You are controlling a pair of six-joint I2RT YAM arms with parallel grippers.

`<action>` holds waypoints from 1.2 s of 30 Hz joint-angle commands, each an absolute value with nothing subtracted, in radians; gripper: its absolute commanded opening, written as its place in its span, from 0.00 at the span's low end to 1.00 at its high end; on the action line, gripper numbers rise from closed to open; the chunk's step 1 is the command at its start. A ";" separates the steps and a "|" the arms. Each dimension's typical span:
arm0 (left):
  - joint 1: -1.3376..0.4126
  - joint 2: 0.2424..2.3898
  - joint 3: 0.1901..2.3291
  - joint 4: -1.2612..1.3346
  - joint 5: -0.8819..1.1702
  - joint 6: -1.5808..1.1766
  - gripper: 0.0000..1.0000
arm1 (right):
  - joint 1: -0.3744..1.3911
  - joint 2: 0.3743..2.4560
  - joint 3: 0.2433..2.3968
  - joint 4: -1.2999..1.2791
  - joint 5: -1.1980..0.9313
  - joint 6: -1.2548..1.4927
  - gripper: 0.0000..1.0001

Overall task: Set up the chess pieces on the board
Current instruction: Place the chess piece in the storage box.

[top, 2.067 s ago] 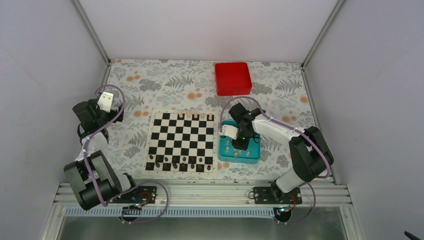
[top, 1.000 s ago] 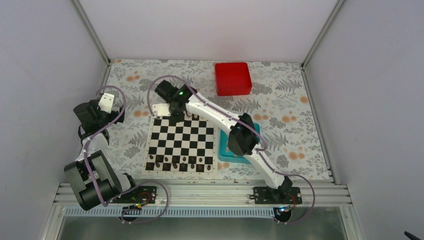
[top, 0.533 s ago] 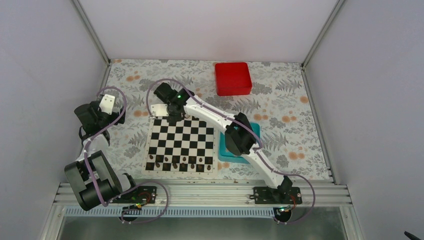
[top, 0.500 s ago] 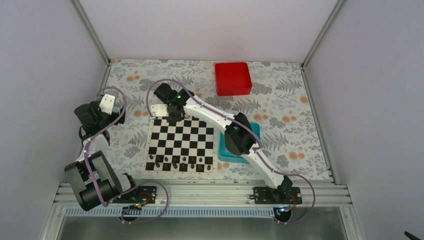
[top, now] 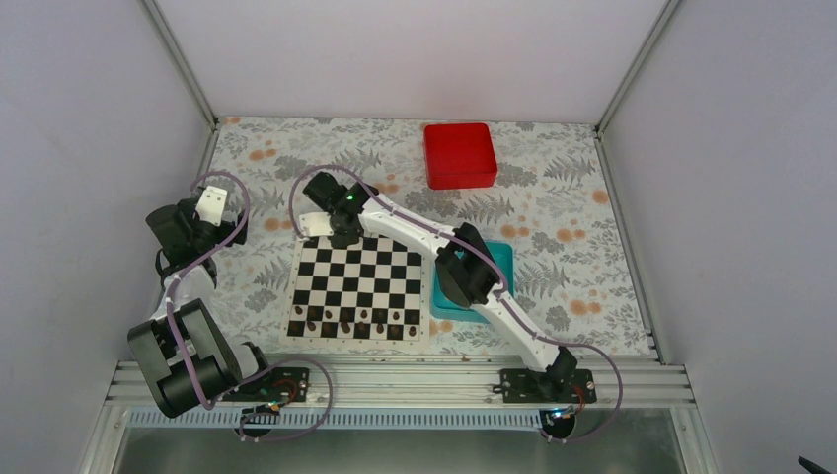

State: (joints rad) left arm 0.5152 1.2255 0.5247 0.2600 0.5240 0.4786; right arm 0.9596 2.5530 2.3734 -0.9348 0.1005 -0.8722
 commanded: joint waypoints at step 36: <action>0.464 1.116 0.672 0.011 0.491 0.586 1.00 | 0.650 1.711 1.737 -1.132 -0.107 -0.749 0.07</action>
